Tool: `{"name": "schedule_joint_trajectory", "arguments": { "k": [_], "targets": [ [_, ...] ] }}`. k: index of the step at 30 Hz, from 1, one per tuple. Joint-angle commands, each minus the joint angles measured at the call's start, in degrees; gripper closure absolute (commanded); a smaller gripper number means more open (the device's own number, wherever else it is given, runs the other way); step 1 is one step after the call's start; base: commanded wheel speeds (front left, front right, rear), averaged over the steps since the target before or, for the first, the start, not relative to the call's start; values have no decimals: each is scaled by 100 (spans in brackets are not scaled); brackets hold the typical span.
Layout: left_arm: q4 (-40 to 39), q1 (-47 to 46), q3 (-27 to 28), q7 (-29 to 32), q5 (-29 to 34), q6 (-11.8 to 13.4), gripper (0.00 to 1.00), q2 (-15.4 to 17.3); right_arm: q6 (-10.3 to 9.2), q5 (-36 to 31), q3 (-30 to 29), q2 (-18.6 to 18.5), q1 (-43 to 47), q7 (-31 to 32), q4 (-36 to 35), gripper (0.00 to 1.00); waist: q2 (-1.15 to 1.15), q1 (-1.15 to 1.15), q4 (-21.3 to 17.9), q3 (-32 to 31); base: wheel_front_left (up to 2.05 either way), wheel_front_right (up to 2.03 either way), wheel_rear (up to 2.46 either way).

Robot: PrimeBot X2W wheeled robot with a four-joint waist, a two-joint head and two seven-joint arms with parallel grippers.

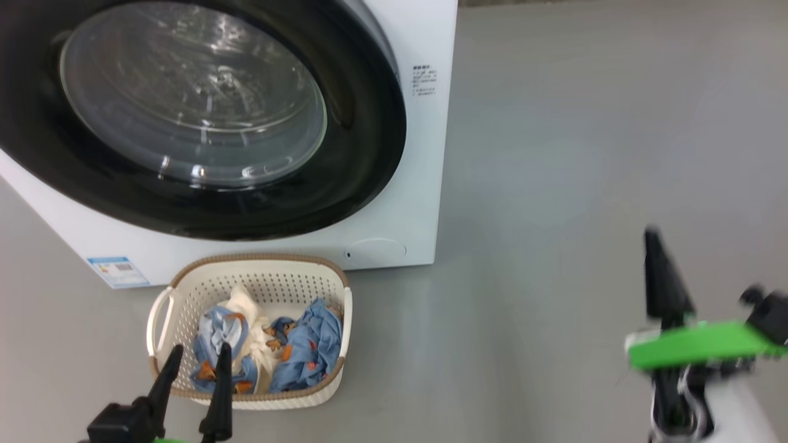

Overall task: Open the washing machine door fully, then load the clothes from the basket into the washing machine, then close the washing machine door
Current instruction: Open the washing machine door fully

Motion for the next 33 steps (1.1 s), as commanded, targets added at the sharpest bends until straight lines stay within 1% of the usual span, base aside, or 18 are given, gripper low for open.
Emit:
{"name": "schedule_joint_trajectory", "arguments": {
  "k": [1,5,9,12,14,15,16,19,21,22,25,27,31,33],
  "targets": [
    [-180,-299,159,-60,-52,-15,0,47,9,287,120,18,-378,-69,-221,100,0,0,55,107,0,0,0],
    [-212,-455,103,-60,-85,-15,0,26,9,1176,153,10,-971,-69,-396,100,0,0,176,283,0,0,0],
    [-268,-598,44,-60,-110,-15,0,3,9,1895,260,-152,-1532,-69,-498,100,0,0,328,473,0,0,0],
    [-297,-696,10,-60,-142,-15,0,-19,9,2494,364,-255,-1942,-69,-453,100,0,0,440,614,0,0,0],
    [-306,-770,-29,-60,-166,-15,0,-32,9,2895,502,-390,-2216,-69,-402,100,0,0,521,716,0,0,0],
    [-306,-770,-29,-60,-166,-15,0,-32,9,2895,502,-390,-2216,-69,-402,100,0,0,521,716,0,0,0],
    [-308,-849,-89,-60,-187,-15,0,-45,9,3322,768,-573,-2475,-69,-343,100,0,0,603,821,0,0,0],
    [-308,-976,-188,-60,-220,-15,0,-63,9,3915,1186,-893,-2798,-1,-191,100,0,0,727,977,0,0,0],
    [-304,-1059,-259,-60,-244,-15,0,-73,9,4233,1408,-1098,-3004,153,-76,100,0,0,815,1078,0,0,0],
    [-304,-1059,-259,-60,-244,-15,0,-73,9,4233,1408,-1098,-3004,153,-76,100,0,0,815,1078,0,0,0],
    [-302,-1178,-351,-60,-288,-15,0,-88,9,4664,1634,-1351,-3306,564,57,100,0,0,940,1238,0,0,0],
    [-306,-1250,-399,-60,-319,-15,0,-96,9,4938,1682,-1454,-3484,853,136,100,0,0,1009,1350,0,0,0],
    [-317,-1374,-508,-60,-369,-15,0,-109,9,5295,1685,-1602,-3820,1443,325,100,0,0,1125,1558,0,0,0],
    [-330,-1429,-558,-60,-389,-15,0,-113,9,5372,1696,-1674,-3974,1763,448,100,0,0,1176,1654,0,0,0]
  ]
}}
